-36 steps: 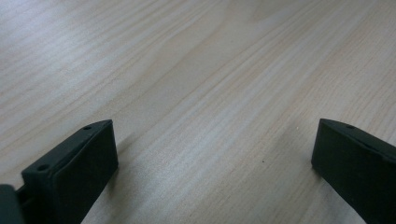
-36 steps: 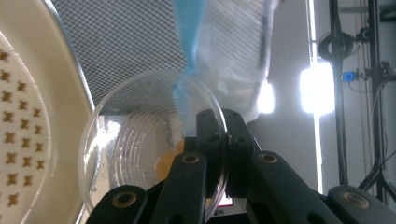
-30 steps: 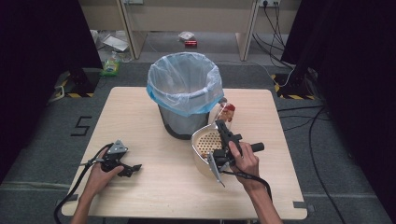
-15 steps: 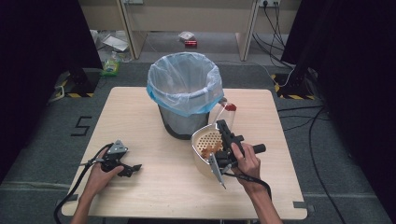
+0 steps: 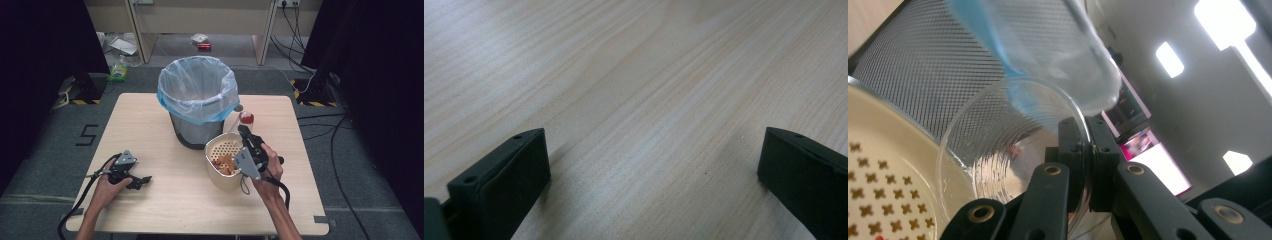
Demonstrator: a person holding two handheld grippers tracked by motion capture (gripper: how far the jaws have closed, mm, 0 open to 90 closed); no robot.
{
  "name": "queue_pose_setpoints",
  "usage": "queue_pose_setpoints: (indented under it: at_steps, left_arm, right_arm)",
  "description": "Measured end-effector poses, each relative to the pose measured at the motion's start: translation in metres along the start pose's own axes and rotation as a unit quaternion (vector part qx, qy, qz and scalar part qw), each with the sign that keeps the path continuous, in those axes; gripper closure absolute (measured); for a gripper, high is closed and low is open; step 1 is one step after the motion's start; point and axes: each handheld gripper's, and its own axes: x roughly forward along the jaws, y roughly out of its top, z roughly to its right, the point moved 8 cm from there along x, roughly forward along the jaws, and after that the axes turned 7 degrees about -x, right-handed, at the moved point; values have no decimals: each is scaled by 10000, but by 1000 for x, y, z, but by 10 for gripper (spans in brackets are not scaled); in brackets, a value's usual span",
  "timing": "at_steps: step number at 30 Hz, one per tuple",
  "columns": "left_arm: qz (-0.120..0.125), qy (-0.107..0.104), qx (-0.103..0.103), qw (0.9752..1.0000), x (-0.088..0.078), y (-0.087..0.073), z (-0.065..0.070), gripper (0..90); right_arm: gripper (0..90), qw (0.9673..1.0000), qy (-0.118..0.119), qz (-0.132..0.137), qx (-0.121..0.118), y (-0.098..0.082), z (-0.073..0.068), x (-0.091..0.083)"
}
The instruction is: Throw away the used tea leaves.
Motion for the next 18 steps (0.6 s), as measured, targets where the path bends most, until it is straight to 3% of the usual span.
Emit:
queue_pose_setpoints:
  at_steps: [1, 2, 3, 4, 7, 8, 9, 12, 15, 18]
  left_arm:
    - [1, -1, -1, 10000, 0, 0, 0, 0]
    - [2, -1, -2, 10000, 0, 0, 0, 0]
    - [1, 0, -1, 10000, 0, 0, 0, 0]
    - [1, 0, 0, 10000, 0, 0, 0, 0]
    - [1, -1, 0, 10000, 0, 0, 0, 0]
    - [2, 1, -1, 10000, 0, 0, 0, 0]
    - [2, 0, -2, 10000, 0, 0, 0, 0]
    - [2, 0, -1, 10000, 0, 0, 0, 0]
    - [1, 0, -1, 10000, 0, 0, 0, 0]
    - [0, -1, -2, 10000, 0, 0, 0, 0]
  right_arm:
    - [878, 9986, 125, -17, 523, -4, 5, 0]
    - [878, 9986, 125, -17, 523, -4, 5, 0]
    - [877, 9951, 257, -30, 959, -8, 7, 0]
    - [877, 9951, 257, -30, 959, -8, 7, 0]
    - [877, 9852, 477, -106, 1640, -16, 8, 2]
    - [876, 9797, 554, -155, 1920, -22, 10, 3]
    - [876, 9797, 554, -155, 1920, -22, 10, 3]
    - [876, 9698, 650, -200, 2341, -30, 14, 3]
    - [876, 9564, 782, -248, 2802, -39, 15, 4]
    - [876, 9488, 829, -354, 3028, -49, 18, 7]
